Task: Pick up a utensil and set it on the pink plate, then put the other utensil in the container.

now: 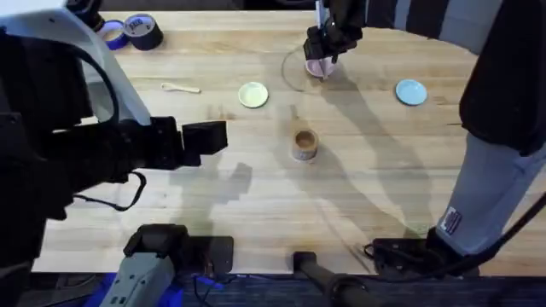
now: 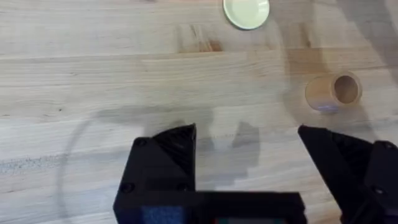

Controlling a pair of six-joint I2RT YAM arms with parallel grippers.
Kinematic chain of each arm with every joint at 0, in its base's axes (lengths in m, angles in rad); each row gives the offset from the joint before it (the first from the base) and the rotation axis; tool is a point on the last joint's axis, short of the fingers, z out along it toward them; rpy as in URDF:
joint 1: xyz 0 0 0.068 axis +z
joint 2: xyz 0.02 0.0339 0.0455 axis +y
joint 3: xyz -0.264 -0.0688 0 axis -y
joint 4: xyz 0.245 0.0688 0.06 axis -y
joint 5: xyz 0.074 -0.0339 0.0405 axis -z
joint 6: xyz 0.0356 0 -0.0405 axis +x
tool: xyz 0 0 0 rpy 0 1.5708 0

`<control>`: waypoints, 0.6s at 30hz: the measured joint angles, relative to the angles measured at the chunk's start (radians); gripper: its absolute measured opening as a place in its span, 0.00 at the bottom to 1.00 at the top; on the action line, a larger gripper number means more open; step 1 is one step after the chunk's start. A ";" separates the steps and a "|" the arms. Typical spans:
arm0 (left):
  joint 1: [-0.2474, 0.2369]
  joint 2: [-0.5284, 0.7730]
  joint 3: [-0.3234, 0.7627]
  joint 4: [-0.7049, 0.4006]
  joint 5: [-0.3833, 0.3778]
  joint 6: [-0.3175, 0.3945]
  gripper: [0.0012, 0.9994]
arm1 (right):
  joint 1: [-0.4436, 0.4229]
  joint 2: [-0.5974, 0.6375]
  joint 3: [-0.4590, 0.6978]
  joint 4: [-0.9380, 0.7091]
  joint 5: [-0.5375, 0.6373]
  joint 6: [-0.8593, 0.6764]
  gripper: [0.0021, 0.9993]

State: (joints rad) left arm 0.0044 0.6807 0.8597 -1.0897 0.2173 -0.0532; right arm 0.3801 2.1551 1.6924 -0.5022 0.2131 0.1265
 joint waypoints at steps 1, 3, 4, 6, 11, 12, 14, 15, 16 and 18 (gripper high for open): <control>0.000 0.000 0.000 0.000 0.000 0.000 0.99 | 0.000 0.000 0.000 0.000 0.000 0.000 0.24; 0.000 0.000 0.000 0.000 0.000 0.000 0.99 | 0.000 0.000 0.000 0.001 0.000 0.000 0.24; 0.000 0.000 0.000 0.000 0.000 0.000 0.99 | 0.000 0.000 0.000 0.002 0.000 0.000 0.24; 0.000 0.000 0.000 0.000 0.000 0.000 0.99 | 0.000 0.000 0.000 0.006 0.000 0.000 0.24; 0.000 0.000 0.000 0.000 0.000 0.000 0.99 | 0.000 0.000 0.000 0.008 0.000 0.000 0.24; 0.000 0.000 0.000 0.000 0.000 0.000 0.99 | 0.000 0.000 0.000 0.007 0.000 0.000 0.24; 0.000 0.000 0.000 0.000 0.000 0.000 0.99 | 0.000 0.000 0.000 0.007 0.000 0.000 0.25; 0.000 0.000 0.000 0.000 0.000 0.000 0.99 | 0.000 0.000 0.000 0.008 0.000 0.000 0.25; 0.000 0.000 0.000 0.000 0.000 0.000 0.99 | 0.000 0.000 0.000 0.007 0.000 0.000 0.25; 0.000 0.000 0.000 0.000 0.000 0.000 0.99 | 0.000 0.000 0.000 0.007 0.000 0.000 0.25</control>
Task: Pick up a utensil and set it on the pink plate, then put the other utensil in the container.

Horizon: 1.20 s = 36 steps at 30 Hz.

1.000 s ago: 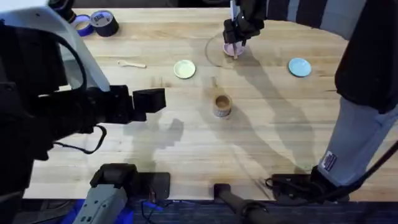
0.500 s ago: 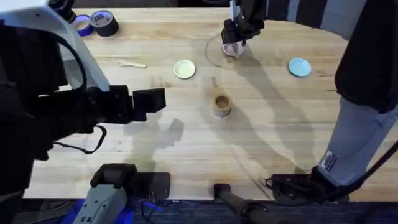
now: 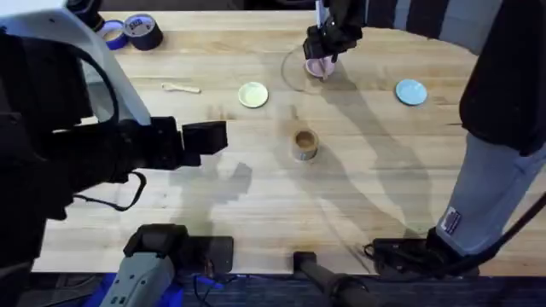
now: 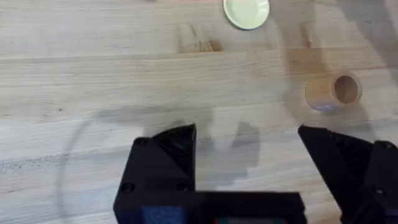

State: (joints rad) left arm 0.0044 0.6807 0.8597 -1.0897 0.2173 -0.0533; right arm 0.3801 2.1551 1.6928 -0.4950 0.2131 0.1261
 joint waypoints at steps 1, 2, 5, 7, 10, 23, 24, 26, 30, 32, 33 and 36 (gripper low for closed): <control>0.000 0.000 0.000 0.000 0.000 0.000 0.99 | 0.000 0.000 0.001 0.000 0.000 0.000 0.25; 0.000 0.000 0.000 0.000 0.000 0.000 0.99 | 0.000 0.000 0.003 -0.001 0.000 0.000 0.26; 0.000 0.000 0.000 0.000 0.000 0.000 0.99 | 0.000 0.000 0.015 -0.002 0.000 0.000 0.30; 0.000 0.000 0.000 0.000 0.000 0.000 0.99 | 0.000 -0.002 0.024 -0.002 0.000 0.000 0.31; 0.000 0.000 0.000 0.000 0.000 0.000 0.99 | 0.000 -0.008 0.034 -0.003 0.000 0.000 0.40; 0.000 0.000 0.000 0.016 0.000 0.000 0.99 | 0.000 -0.102 0.089 -0.041 0.000 -0.074 1.00; 0.000 0.000 0.000 0.023 0.000 0.000 0.99 | 0.000 -0.115 0.089 -0.045 0.000 -0.087 1.00; 0.000 0.000 0.000 0.042 0.000 0.000 0.99 | 0.000 -0.144 0.089 -0.062 0.000 -0.119 1.00; 0.000 0.000 0.000 0.091 0.000 0.000 0.99 | 0.000 -0.205 0.091 -0.116 0.000 -0.167 1.00; 0.000 0.000 0.000 0.108 0.000 0.000 0.99 | 0.000 -0.232 0.092 -0.147 0.000 -0.180 1.00; 0.000 0.000 0.000 0.114 0.000 0.000 0.99 | 0.000 -0.247 0.092 -0.169 0.000 -0.185 1.00; 0.000 0.000 0.000 0.114 0.000 0.000 0.99 | 0.000 -0.292 0.092 -0.232 0.000 -0.191 1.00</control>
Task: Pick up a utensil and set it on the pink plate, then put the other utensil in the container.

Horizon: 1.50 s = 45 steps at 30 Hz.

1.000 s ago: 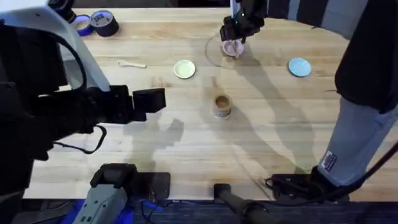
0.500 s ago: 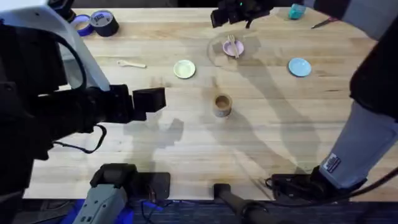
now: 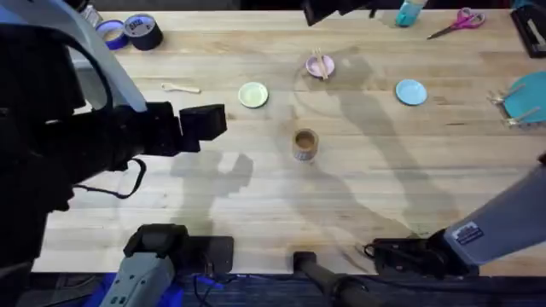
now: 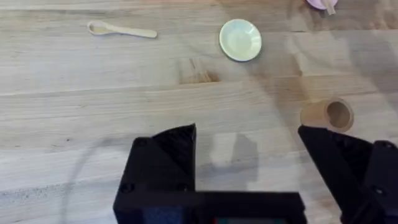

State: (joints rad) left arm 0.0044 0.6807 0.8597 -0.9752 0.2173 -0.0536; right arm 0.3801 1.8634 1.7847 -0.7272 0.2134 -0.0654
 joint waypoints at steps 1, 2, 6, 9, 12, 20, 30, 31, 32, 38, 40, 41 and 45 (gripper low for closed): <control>0.000 0.000 0.000 0.000 0.000 0.000 0.99 | 0.000 -0.019 0.000 -0.021 0.000 -0.003 1.00; 0.000 0.000 0.000 0.000 0.000 0.000 0.99 | 0.000 -0.036 0.000 -0.040 0.000 -0.004 1.00; 0.000 0.000 0.000 0.000 -0.004 0.000 0.99 | 0.000 -0.116 0.000 -0.104 -0.001 -0.011 1.00; 0.000 0.000 0.000 0.000 -0.005 0.000 0.99 | 0.000 -0.175 0.000 -0.135 -0.023 -0.011 1.00; 0.000 0.000 0.000 0.000 -0.012 0.000 0.99 | 0.000 -0.230 0.000 -0.143 -0.054 -0.021 1.00; 0.000 0.000 0.000 0.000 -0.039 0.000 0.99 | 0.000 -0.348 0.000 -0.198 -0.095 -0.057 1.00; 0.000 0.000 0.000 0.000 -0.083 0.000 0.99 | -0.038 -0.516 -0.163 -0.154 -0.189 -0.114 1.00; 0.000 0.000 0.000 0.000 -0.088 0.000 0.99 | -0.048 -0.535 -0.189 -0.145 -0.195 -0.118 1.00; 0.000 0.000 0.000 0.001 -0.092 0.000 0.99 | -0.056 -0.552 -0.212 -0.136 -0.201 -0.122 1.00; 0.000 0.008 0.001 0.024 -0.148 -0.049 0.99 | -0.088 -0.644 -0.329 -0.121 -0.236 -0.131 1.00; 0.000 0.024 0.001 0.030 -0.169 -0.073 0.99 | -0.090 -0.669 -0.367 -0.138 -0.249 -0.134 1.00; 0.000 0.036 0.002 0.034 -0.178 -0.087 0.99 | -0.090 -0.680 -0.385 -0.150 -0.260 -0.135 1.00; 0.000 0.086 0.002 0.038 -0.195 -0.138 0.99 | -0.091 -0.724 -0.467 -0.182 -0.335 -0.161 1.00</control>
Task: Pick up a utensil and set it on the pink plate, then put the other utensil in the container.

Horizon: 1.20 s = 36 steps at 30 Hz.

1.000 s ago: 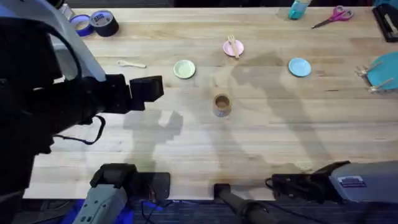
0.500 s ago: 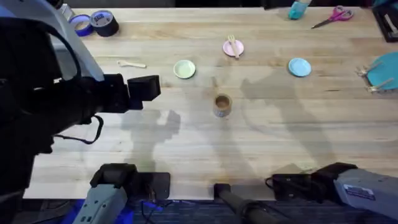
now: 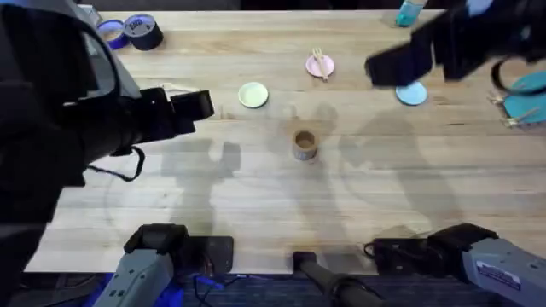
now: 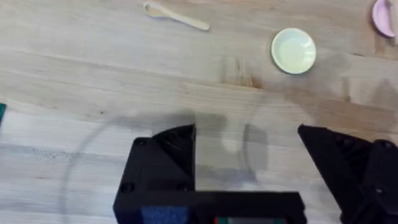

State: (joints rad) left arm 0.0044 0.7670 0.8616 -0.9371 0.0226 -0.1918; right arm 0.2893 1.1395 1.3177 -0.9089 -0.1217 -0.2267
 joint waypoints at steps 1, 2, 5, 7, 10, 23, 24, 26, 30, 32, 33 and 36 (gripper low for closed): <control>0.000 0.015 0.000 0.000 -0.002 -0.007 0.99 | -0.001 -0.013 -0.023 -0.002 -0.025 -0.013 1.00; 0.000 0.030 0.000 0.002 -0.004 -0.013 0.99 | -0.004 -0.025 -0.047 -0.003 -0.050 -0.027 1.00; 0.000 0.066 0.000 0.010 -0.010 -0.026 0.99 | -0.017 -0.063 -0.105 -0.006 -0.129 -0.072 1.00; 0.000 0.099 0.000 0.010 -0.013 -0.032 0.99 | -0.041 -0.129 -0.173 -0.011 -0.212 -0.134 1.00; 0.000 0.125 0.000 0.010 -0.014 -0.034 0.99 | -0.051 -0.182 -0.212 -0.011 -0.241 -0.162 0.99; 0.000 0.252 0.000 0.060 0.032 -0.034 0.99 | -0.177 -0.264 -0.370 -0.042 -0.391 -0.140 1.00; 0.000 0.259 0.000 0.061 0.040 -0.035 0.99 | -0.183 -0.265 -0.370 -0.042 -0.399 -0.140 1.00; 0.000 0.272 0.000 0.069 0.052 -0.037 0.99 | -0.187 -0.265 -0.370 -0.054 -0.411 -0.141 1.00; 0.000 0.302 0.000 0.094 0.066 -0.040 0.99 | -0.188 -0.265 -0.370 -0.101 -0.424 -0.152 1.00; 0.000 0.315 0.000 0.114 0.068 -0.042 0.99 | -0.188 -0.264 -0.370 -0.113 -0.425 -0.163 1.00; 0.000 0.322 0.000 0.128 0.069 -0.048 0.99 | -0.188 -0.264 -0.370 -0.122 -0.425 -0.168 1.00; 0.000 0.335 0.000 0.168 0.071 -0.070 0.99 | -0.188 -0.265 -0.370 -0.137 -0.424 -0.183 1.00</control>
State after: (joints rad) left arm 0.0044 1.1024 0.8616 -0.7693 0.0937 -0.2616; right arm 0.1013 0.8750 0.9478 -1.0457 -0.5461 -0.4096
